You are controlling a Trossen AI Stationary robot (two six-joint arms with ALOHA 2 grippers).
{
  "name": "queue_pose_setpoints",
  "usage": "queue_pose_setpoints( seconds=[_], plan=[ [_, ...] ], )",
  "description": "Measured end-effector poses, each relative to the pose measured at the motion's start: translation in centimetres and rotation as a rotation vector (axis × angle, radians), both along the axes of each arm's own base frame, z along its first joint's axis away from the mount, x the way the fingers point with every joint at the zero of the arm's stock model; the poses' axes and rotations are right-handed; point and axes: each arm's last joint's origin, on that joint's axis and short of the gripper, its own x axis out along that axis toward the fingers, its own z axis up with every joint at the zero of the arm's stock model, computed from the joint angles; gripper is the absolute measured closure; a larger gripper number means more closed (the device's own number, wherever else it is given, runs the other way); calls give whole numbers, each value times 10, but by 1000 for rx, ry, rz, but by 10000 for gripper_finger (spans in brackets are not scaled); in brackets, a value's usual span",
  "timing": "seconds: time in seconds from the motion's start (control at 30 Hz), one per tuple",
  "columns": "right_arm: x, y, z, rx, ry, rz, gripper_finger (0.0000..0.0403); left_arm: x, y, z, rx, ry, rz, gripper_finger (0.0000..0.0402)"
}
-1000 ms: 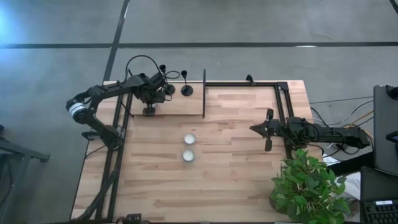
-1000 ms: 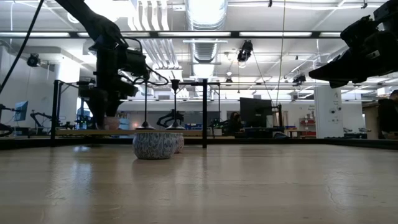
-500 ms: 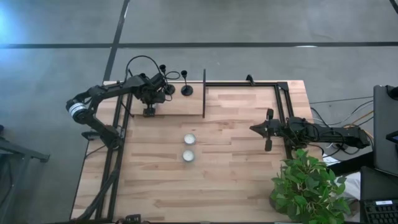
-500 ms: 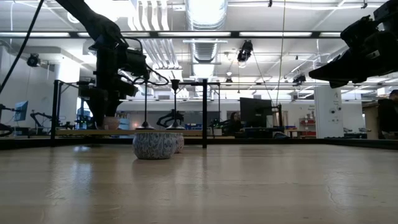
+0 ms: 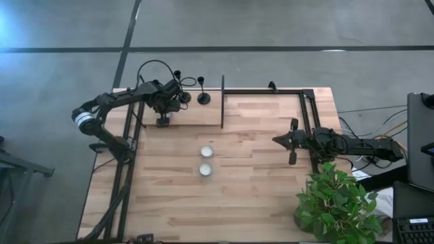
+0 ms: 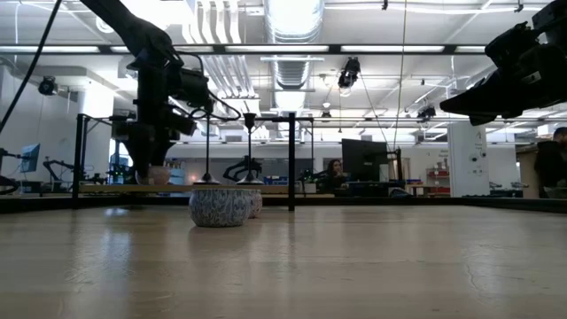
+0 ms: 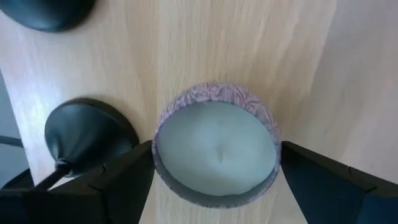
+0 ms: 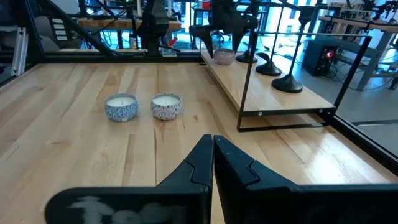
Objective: Pick & Place candle stick holders
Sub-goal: Put the pink scented candle on the shelf, then align the white scented candle with the pink scented candle on the shelf
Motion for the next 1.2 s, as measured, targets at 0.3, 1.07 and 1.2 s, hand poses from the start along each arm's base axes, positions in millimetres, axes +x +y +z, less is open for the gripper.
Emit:
queue_pose_setpoints(
  seconds=[0.3, 1.07, 1.2],
  plan=[
    [0, 0, 0, 0, 0, -1, 394, 0, -3, 11, -31, -72, -84, 62],
    [0, 0, 0, 0, -1, 0, 394, -8, -21, 58, 63, -182, -122, 62],
    [0, 0, 0, 0, 0, 0, 394, -2, -35, 75, 79, -230, -182, 62]
  ],
)
